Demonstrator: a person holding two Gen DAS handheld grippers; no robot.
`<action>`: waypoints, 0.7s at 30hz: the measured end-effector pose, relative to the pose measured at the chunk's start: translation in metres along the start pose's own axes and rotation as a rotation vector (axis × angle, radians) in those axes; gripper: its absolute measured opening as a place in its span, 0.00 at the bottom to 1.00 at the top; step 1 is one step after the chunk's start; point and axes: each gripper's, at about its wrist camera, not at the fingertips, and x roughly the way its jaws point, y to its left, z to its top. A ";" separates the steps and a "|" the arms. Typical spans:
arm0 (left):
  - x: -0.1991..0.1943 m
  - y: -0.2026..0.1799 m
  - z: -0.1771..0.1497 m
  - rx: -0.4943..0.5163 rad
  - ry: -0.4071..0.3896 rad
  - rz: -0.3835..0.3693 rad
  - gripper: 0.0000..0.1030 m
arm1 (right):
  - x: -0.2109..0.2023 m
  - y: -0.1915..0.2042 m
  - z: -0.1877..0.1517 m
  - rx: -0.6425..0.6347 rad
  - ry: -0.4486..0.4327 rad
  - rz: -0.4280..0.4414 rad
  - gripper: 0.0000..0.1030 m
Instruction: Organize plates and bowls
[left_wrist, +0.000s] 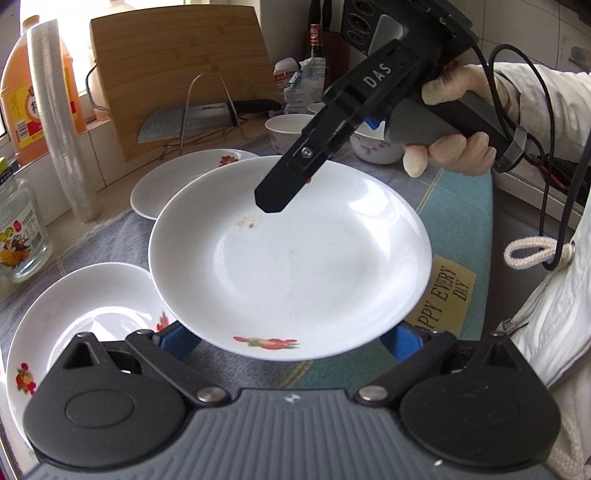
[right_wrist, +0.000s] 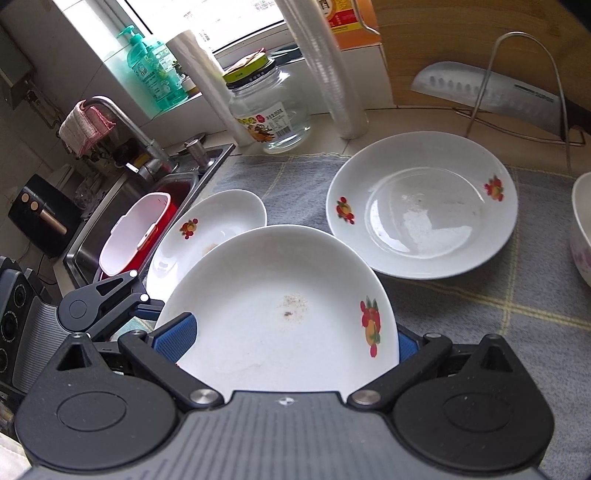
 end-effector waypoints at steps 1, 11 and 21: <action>-0.001 0.003 -0.001 -0.002 -0.001 0.000 0.97 | 0.002 0.003 0.001 -0.003 0.002 -0.001 1.00; -0.015 0.020 -0.011 -0.020 -0.010 0.006 0.97 | 0.022 0.028 0.015 -0.024 0.016 -0.011 1.00; -0.031 0.040 -0.025 -0.053 -0.013 0.030 0.97 | 0.044 0.048 0.031 -0.057 0.033 0.000 1.00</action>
